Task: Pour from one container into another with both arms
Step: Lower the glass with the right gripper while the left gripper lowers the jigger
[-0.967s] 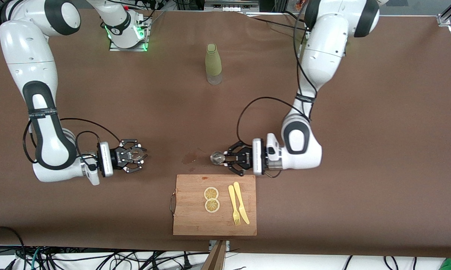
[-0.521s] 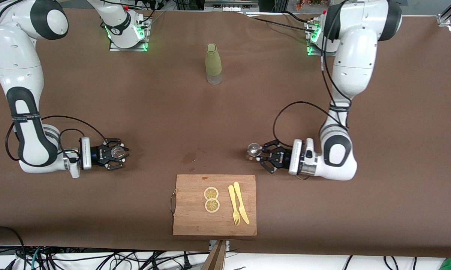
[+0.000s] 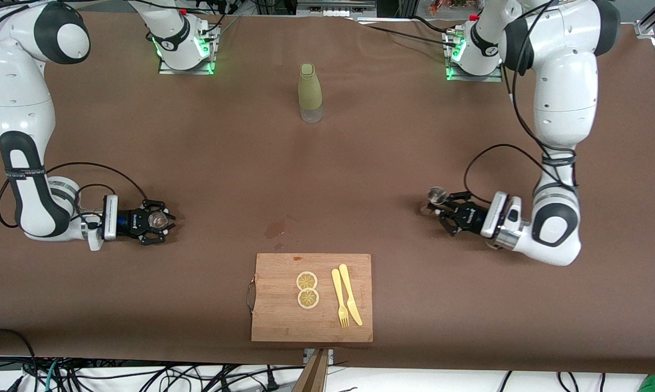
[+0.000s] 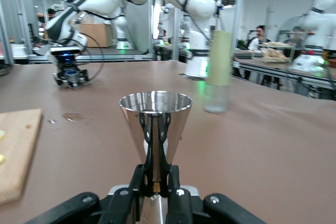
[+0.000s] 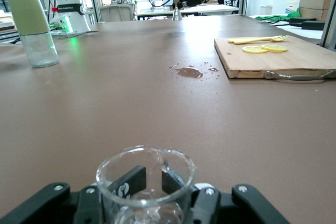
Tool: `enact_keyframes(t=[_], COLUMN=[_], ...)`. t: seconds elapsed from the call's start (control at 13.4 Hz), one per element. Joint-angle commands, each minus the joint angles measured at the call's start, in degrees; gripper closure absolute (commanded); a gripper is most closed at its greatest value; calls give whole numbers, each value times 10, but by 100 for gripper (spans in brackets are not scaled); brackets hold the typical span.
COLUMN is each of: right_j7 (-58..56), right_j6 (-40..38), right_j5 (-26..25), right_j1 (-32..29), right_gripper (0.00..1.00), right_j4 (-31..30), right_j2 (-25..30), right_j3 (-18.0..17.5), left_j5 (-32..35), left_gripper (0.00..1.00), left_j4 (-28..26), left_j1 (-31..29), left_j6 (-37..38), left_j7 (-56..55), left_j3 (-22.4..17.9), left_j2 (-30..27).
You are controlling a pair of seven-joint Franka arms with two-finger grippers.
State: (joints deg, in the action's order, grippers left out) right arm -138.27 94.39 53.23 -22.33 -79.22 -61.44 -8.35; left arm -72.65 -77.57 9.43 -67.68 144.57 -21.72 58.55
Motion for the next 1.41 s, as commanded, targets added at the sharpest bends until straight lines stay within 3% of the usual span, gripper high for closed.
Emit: enact_keyframes(t=[0.0,0.07,0.15,0.22,0.52,0.82,1.34], right_j7=[-10,-9,-7,-3,19,56,263], right_j6=[-8,-8,-7,-7,-23,-66,-169], right_j5=[19,23,23,23,24,23,12], right_j1=[-6,-6,-6,-6,-6,-6,-4], right_gripper=[72,64,6,0,0,0,0], right_j4=[-8,-8,-8,-8,-4,13,138], right_j2=[3,1,1,1,4,9,30], right_j3=[-3,3,6,8,37,75,153], left_j5=[32,43,51,67,135,153,153], left_gripper=[100,100,100,100,100,100,100], left_j4=[-3,6,19,28,38,38,40], left_j1=[-16,-22,-32,-42,-100,-121,-133], left_j6=[54,75,89,98,101,102,111], left_j7=[71,84,99,119,177,250,299], left_j3=[-33,-52,-70,-76,-75,-75,-75], left_j2=[15,26,36,43,45,59,82])
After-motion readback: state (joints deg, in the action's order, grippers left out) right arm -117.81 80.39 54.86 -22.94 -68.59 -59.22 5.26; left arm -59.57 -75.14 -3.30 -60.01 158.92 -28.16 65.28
